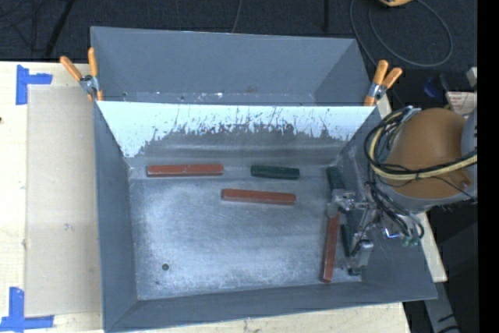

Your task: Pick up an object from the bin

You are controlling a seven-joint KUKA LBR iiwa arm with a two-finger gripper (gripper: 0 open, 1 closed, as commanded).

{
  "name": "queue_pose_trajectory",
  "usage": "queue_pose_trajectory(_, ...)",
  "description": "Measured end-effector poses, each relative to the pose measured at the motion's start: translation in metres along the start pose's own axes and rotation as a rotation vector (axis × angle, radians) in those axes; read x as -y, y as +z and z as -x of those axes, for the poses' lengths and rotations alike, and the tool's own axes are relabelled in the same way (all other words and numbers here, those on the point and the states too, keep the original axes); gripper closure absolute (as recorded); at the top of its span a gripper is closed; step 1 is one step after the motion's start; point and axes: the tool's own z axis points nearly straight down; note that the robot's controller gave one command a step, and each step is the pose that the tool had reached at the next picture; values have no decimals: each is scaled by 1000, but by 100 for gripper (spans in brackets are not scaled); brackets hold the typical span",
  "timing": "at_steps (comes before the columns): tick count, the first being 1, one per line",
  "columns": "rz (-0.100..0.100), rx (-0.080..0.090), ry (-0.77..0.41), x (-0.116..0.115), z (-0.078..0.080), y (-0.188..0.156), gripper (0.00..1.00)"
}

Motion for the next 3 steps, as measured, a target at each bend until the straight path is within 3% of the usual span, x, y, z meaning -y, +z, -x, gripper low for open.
queue_pose_trajectory(1, 3, 2, -353, -7, 30, -19, 100)
queue_pose_trajectory(2, 3, 2, -353, -7, 30, -19, 100)
queue_pose_trajectory(3, 4, 2, -758, -30, 27, 26, 0)
